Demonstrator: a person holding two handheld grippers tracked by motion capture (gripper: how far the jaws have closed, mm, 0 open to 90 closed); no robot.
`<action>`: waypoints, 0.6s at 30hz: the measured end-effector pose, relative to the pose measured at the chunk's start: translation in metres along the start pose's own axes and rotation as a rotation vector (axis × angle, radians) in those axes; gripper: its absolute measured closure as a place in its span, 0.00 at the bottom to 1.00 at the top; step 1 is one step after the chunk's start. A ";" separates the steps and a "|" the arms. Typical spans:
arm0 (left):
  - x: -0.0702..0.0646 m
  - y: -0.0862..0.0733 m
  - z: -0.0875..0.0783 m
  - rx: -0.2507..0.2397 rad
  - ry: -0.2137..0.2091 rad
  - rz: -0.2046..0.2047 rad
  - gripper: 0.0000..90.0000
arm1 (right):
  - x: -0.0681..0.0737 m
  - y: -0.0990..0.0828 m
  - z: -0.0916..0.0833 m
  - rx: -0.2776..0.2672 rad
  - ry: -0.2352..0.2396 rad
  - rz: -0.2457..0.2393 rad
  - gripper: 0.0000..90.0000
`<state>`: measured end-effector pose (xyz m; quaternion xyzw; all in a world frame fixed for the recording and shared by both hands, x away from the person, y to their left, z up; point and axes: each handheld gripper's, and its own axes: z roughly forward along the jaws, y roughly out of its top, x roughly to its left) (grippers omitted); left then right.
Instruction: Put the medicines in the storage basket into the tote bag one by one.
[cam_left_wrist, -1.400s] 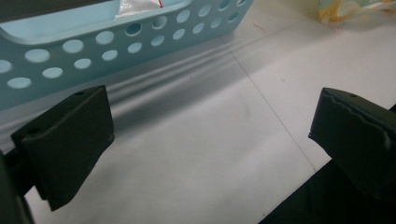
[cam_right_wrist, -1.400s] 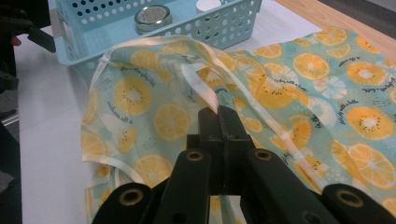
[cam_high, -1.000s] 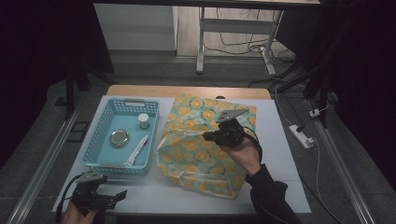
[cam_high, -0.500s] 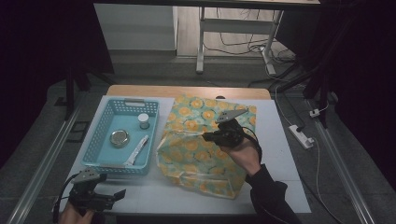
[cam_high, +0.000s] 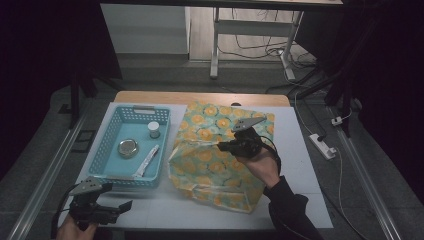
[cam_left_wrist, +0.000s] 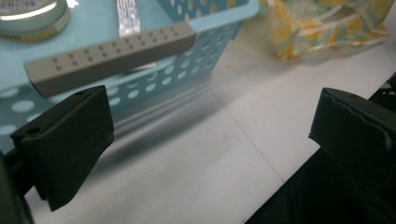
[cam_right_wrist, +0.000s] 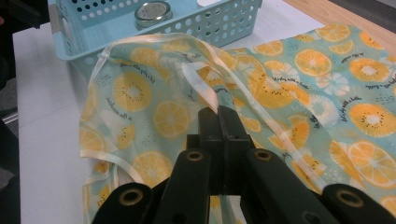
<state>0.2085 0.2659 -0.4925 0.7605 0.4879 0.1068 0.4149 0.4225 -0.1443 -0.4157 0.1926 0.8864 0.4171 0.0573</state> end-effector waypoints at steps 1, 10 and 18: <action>0.000 0.001 -0.001 -0.007 0.005 0.004 0.00 | 0.000 0.000 0.000 0.000 0.000 -0.001 1.00; 0.000 0.010 -0.006 -0.020 0.013 0.019 0.00 | 0.001 0.000 -0.001 -0.003 0.002 -0.004 1.00; 0.002 0.020 -0.005 -0.004 0.010 0.004 0.00 | 0.001 0.001 -0.003 -0.010 0.004 -0.006 1.00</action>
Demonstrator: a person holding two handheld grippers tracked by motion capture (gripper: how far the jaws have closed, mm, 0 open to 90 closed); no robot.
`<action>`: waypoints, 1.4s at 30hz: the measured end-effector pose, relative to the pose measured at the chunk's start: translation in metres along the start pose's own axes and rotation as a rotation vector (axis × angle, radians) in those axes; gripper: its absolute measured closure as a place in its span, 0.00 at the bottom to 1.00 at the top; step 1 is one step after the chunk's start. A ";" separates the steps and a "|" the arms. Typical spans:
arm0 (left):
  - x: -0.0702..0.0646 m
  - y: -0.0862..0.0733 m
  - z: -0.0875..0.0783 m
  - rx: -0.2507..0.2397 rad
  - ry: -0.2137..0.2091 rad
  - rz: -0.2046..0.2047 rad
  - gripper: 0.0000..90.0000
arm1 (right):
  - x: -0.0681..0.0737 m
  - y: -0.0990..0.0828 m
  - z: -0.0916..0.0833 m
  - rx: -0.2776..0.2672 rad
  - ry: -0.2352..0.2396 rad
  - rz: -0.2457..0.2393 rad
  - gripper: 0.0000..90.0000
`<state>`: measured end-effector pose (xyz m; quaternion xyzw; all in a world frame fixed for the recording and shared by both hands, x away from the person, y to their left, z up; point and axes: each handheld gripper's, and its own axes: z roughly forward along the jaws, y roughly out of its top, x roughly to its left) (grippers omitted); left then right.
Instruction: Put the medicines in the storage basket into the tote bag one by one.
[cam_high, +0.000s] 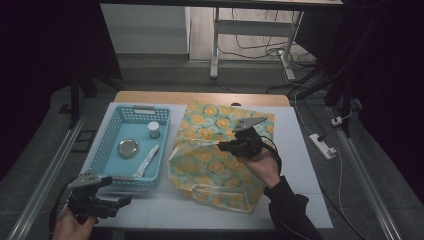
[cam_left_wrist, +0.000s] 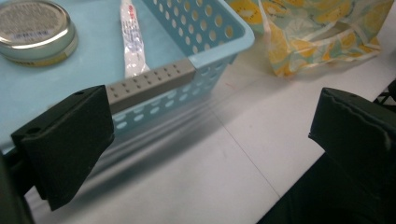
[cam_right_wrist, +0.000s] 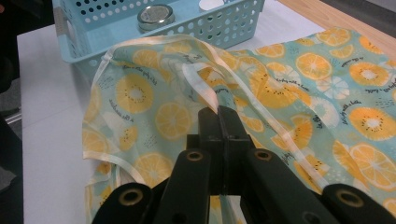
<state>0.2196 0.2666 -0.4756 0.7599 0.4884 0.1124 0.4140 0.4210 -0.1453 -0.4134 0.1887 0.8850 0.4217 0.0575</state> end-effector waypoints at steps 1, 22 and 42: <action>0.001 0.002 0.000 -0.005 0.004 0.003 0.00 | 0.000 0.000 0.000 0.000 0.000 0.000 1.00; 0.030 0.042 0.016 -0.026 0.002 0.012 0.00 | 0.000 0.000 -0.001 -0.013 0.006 0.001 1.00; 0.062 0.088 0.049 0.042 0.039 -0.032 0.00 | -0.001 0.000 -0.003 -0.026 0.006 0.002 1.00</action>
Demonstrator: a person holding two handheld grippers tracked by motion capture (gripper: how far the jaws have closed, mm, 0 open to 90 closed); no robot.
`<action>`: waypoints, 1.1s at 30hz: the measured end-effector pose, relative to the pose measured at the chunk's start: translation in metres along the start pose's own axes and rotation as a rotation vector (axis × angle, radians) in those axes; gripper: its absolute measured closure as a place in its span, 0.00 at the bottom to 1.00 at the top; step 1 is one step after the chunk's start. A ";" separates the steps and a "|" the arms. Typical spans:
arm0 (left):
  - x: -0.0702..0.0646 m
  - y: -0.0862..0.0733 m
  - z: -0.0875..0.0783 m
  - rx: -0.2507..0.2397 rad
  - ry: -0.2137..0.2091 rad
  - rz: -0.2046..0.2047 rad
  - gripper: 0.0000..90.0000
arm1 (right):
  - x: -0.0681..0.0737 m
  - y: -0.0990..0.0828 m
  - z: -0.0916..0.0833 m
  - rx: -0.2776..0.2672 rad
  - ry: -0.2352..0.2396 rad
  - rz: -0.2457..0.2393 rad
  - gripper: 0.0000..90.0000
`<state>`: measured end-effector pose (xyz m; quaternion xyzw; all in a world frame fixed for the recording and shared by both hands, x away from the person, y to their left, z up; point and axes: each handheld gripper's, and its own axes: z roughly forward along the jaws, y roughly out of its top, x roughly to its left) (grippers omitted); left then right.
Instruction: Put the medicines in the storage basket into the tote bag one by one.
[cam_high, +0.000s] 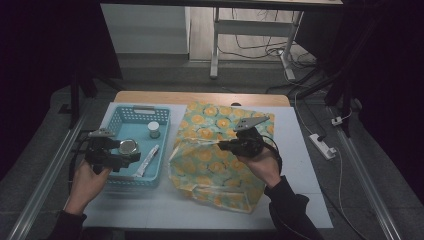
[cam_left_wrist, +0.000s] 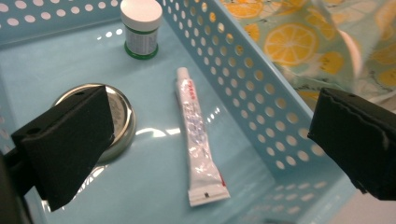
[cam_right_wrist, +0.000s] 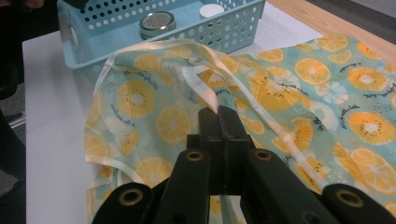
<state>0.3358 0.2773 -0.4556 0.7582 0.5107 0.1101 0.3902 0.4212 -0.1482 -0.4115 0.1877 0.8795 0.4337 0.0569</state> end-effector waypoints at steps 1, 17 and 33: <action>0.003 0.001 0.002 0.005 -0.001 -0.005 0.00 | 0.000 0.000 0.000 0.000 0.001 -0.002 1.00; 0.039 0.019 0.034 0.083 0.067 -0.078 0.00 | -0.001 0.000 -0.001 -0.001 0.006 -0.004 1.00; 0.066 0.028 0.073 0.168 0.124 -0.105 0.00 | -0.001 -0.001 -0.001 -0.001 0.021 0.000 1.00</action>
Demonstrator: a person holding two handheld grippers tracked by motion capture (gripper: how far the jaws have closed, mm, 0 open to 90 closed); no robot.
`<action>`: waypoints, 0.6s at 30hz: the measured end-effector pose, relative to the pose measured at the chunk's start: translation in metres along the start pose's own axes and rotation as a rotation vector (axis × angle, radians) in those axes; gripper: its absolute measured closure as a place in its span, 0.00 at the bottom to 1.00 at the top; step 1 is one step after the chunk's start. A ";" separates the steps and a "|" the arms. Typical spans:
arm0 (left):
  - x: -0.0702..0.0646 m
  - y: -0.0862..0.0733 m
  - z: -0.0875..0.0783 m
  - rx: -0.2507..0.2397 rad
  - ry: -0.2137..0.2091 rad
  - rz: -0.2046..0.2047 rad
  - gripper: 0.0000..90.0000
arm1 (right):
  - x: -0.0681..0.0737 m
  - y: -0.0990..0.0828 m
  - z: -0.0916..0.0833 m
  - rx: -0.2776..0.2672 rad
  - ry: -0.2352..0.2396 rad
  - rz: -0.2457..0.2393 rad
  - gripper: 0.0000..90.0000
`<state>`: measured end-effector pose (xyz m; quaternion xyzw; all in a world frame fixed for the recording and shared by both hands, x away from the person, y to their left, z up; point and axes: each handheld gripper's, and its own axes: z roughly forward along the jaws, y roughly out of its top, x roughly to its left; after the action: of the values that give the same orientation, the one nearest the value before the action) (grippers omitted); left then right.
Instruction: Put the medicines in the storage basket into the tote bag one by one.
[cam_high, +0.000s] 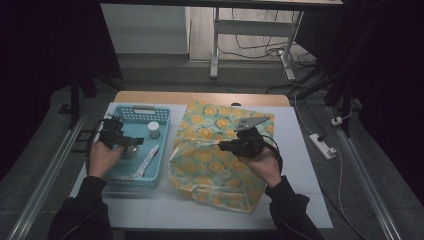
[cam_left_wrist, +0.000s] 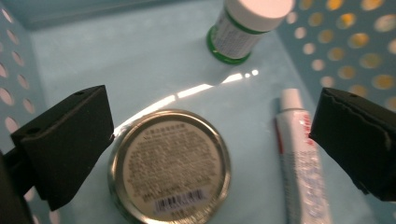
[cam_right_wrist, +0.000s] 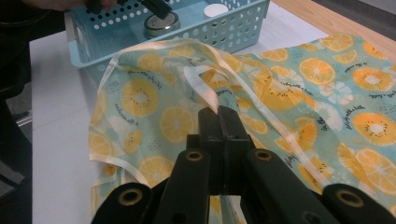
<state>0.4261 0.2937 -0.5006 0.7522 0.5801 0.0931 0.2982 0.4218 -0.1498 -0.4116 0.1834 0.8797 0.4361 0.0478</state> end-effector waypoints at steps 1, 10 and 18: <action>-0.001 0.001 0.002 0.007 0.008 0.005 0.00 | 0.000 0.000 0.000 -0.001 0.000 0.000 1.00; -0.003 0.005 0.019 0.092 0.014 0.038 0.00 | -0.001 0.000 -0.002 -0.007 0.005 0.002 1.00; -0.004 0.006 0.026 0.180 0.039 0.029 0.00 | -0.001 0.000 -0.002 -0.006 0.006 0.003 1.00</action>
<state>0.4420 0.2808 -0.5174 0.7823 0.5809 0.0593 0.2168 0.4223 -0.1518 -0.4109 0.1834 0.8783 0.4393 0.0452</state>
